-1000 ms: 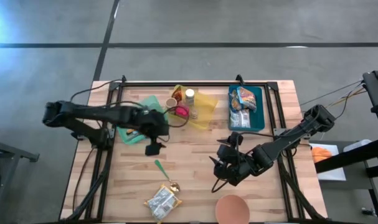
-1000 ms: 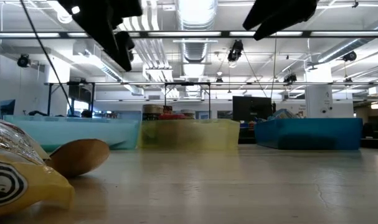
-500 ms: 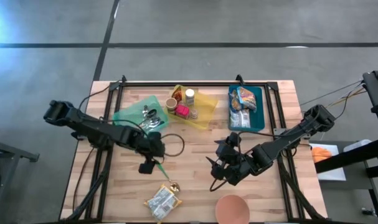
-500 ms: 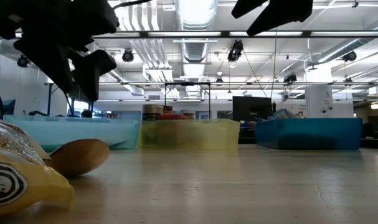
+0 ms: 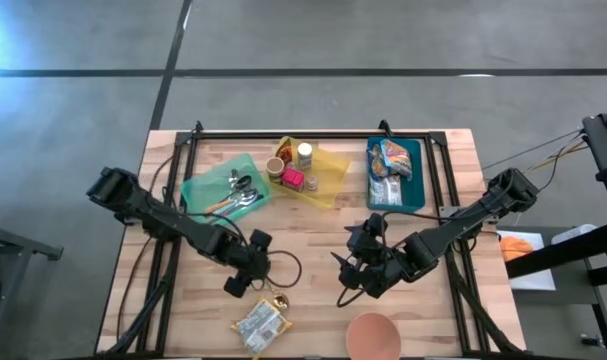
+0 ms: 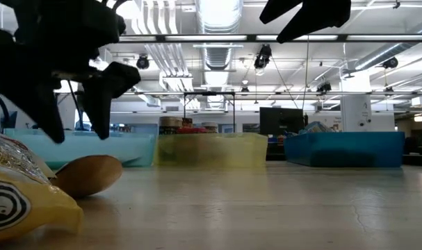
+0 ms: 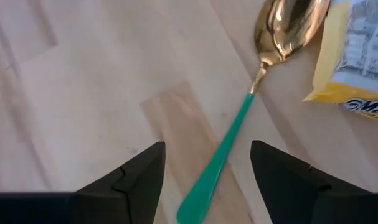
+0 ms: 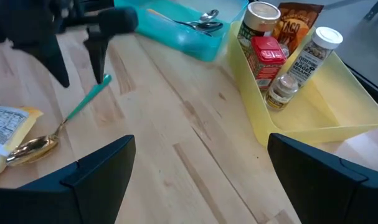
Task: Pick & Place Food Item
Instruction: Put the gold spoon into the green bin
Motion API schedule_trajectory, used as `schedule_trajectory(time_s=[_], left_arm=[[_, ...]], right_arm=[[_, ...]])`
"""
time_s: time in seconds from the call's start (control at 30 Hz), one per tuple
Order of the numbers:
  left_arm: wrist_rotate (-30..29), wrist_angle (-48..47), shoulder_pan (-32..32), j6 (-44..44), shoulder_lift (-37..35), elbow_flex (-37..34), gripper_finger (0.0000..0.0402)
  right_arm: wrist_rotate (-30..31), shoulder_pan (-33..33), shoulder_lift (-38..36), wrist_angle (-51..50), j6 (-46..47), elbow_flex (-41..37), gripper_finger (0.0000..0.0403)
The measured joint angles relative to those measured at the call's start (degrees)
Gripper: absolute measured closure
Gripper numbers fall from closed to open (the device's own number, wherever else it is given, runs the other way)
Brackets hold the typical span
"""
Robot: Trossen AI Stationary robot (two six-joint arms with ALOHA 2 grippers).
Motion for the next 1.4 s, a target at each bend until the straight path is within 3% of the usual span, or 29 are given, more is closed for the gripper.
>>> schedule_trajectory(time_s=[0.3, 0.83, 1.0, 1.2, 1.4], left_arm=[[0.4, 6.2, -3.4, 6.3, 7.1, 0.2, 0.0166], [1.1, 9.5, -3.4, 10.5, 11.2, 0.3, 0.0166], [4.6, 9.6, -2.9, 10.3, 11.2, 0.2, 0.0170], [11.8, 9.6, -0.6, 5.5, 11.4, 0.1, 0.0219], [12.0, 9.3, -0.2, 7.9, 11.4, 0.0, 0.0289]], right_arm=[[0.0, 0.0, 0.0, 0.1, -0.1, -0.6, 0.0038], [0.1, -0.1, 0.0, 0.4, 0.1, -1.0, 0.0038], [0.1, 0.0, 0.0, 0.4, 0.0, -1.0, 0.0038], [0.1, 0.0, 0.0, 0.5, 0.0, -1.0, 0.0038], [0.1, 0.0, 0.0, 0.6, 0.0, -1.0, 0.0038]])
